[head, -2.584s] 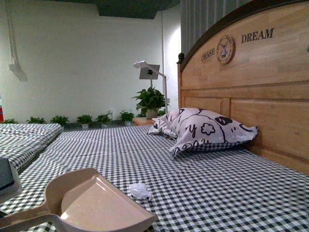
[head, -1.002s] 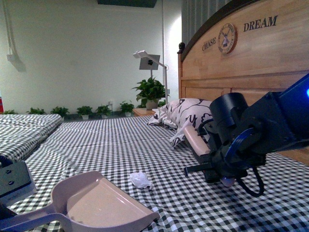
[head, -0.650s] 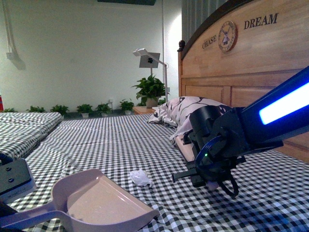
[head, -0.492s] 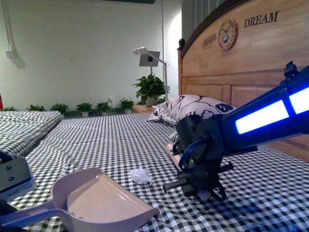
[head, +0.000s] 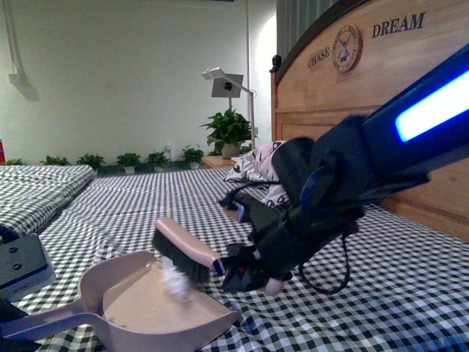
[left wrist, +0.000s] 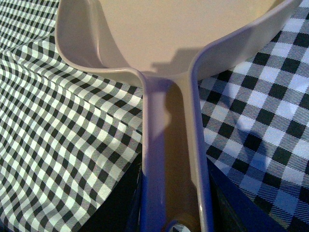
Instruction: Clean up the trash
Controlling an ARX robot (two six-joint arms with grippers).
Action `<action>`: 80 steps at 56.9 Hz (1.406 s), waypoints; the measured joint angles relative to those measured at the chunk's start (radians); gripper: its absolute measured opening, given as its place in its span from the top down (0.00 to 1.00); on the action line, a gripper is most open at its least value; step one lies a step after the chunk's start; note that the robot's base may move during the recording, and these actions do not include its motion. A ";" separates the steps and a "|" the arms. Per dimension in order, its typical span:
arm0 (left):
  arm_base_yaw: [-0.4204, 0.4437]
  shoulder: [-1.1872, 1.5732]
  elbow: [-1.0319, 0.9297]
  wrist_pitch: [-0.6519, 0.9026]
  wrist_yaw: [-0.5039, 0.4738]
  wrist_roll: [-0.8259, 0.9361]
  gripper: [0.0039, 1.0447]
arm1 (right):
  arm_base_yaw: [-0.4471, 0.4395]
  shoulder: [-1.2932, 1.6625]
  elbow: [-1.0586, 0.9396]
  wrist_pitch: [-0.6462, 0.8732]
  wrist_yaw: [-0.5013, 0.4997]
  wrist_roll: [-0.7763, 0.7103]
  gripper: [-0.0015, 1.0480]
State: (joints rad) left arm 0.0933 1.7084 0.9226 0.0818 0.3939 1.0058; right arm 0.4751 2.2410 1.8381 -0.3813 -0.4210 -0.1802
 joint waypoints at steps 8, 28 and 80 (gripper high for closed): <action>0.000 0.000 0.000 0.000 0.000 0.000 0.73 | -0.070 -0.235 -0.150 0.012 -0.069 -0.038 0.81; 0.000 0.000 0.000 0.000 0.000 0.000 0.73 | -0.184 -0.434 -0.417 0.251 0.086 -0.021 0.81; 0.012 -0.575 -0.381 0.489 -0.301 -0.582 0.73 | -0.462 -1.268 -1.017 0.589 -0.111 0.432 0.81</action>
State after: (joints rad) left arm 0.1055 1.1332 0.5415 0.5709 0.0933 0.4240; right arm 0.0128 0.9733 0.8215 0.2077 -0.5316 0.2516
